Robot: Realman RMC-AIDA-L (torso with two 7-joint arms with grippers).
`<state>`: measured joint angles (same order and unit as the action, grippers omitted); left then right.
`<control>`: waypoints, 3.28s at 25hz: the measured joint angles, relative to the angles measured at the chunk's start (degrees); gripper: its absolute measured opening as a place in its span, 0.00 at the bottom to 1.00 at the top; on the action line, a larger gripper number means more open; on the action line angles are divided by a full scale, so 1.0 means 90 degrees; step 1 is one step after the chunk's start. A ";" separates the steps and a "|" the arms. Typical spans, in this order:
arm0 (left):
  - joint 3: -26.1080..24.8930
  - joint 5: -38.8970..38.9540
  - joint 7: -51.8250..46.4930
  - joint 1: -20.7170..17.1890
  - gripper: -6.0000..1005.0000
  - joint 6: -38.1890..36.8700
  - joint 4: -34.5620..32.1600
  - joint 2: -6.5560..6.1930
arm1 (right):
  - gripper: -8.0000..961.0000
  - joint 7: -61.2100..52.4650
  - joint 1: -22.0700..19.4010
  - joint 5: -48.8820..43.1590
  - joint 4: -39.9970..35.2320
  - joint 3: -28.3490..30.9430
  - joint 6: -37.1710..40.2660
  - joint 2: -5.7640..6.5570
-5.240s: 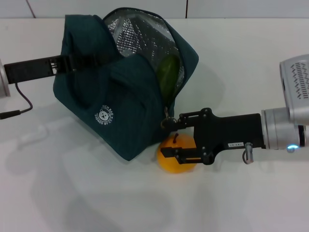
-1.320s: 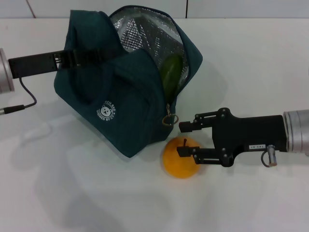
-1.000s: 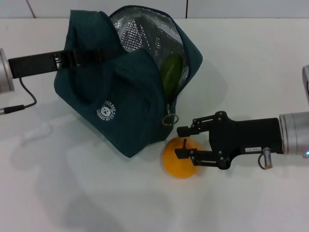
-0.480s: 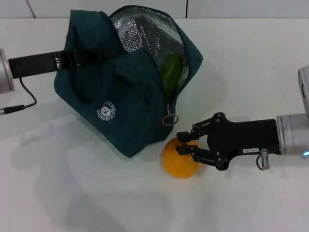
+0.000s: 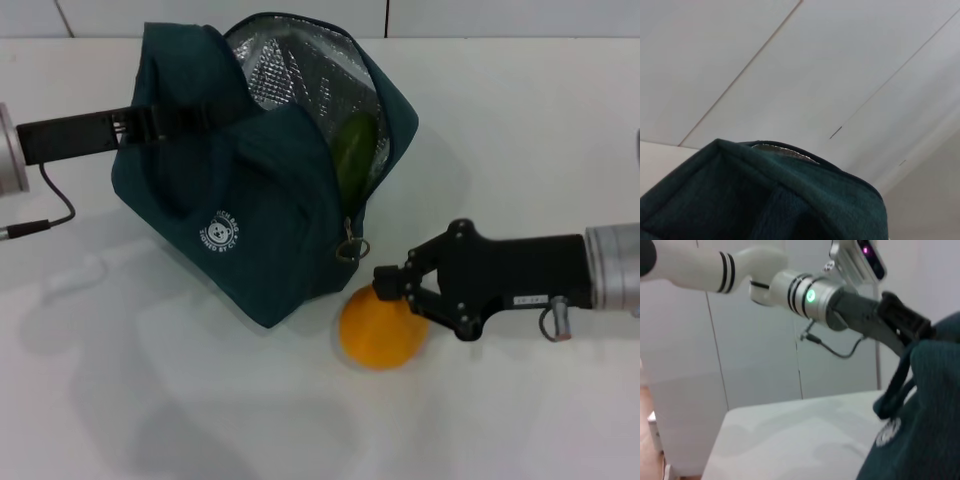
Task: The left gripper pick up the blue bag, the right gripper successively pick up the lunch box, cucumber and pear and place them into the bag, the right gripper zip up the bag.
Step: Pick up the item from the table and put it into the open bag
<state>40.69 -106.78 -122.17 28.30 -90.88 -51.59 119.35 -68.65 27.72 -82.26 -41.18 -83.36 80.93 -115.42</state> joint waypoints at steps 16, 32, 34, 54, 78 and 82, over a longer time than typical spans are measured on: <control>0.0049 0.0000 0.0000 -0.0040 0.06 -0.0034 0.0000 0.0011 | 0.05 0.0040 0.0222 0.1068 -0.0418 0.2236 0.1221 -0.0003; 0.0063 -0.0024 0.0012 -0.0001 0.06 -0.0036 0.0018 0.0013 | 0.06 0.0419 0.2032 0.1235 0.0614 0.1746 -0.0632 -0.0060; 0.0068 -0.0017 0.0044 0.0007 0.06 -0.0037 0.0078 0.0013 | 0.06 0.0420 0.2091 0.1246 0.0624 0.1568 -0.0826 -0.0073; 0.0067 0.0003 0.0185 0.0021 0.06 -0.0036 0.0166 0.0010 | 0.07 0.0431 0.2472 0.1658 0.0639 0.0802 -0.1544 -0.0084; 0.0055 0.0181 0.0254 -0.0040 0.06 -0.0050 0.0166 0.0002 | 0.09 0.0447 0.2392 0.1963 0.0908 0.0159 -0.1904 -0.0071; 0.0043 0.0181 0.0254 -0.0040 0.06 -0.0050 0.0166 0.0000 | 0.10 0.0470 0.2350 0.1957 0.0892 0.0128 -0.1873 -0.0068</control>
<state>41.08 -105.15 -119.88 27.95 -91.32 -50.10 119.35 -64.42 48.87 -64.65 -33.15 -82.21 64.08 -116.03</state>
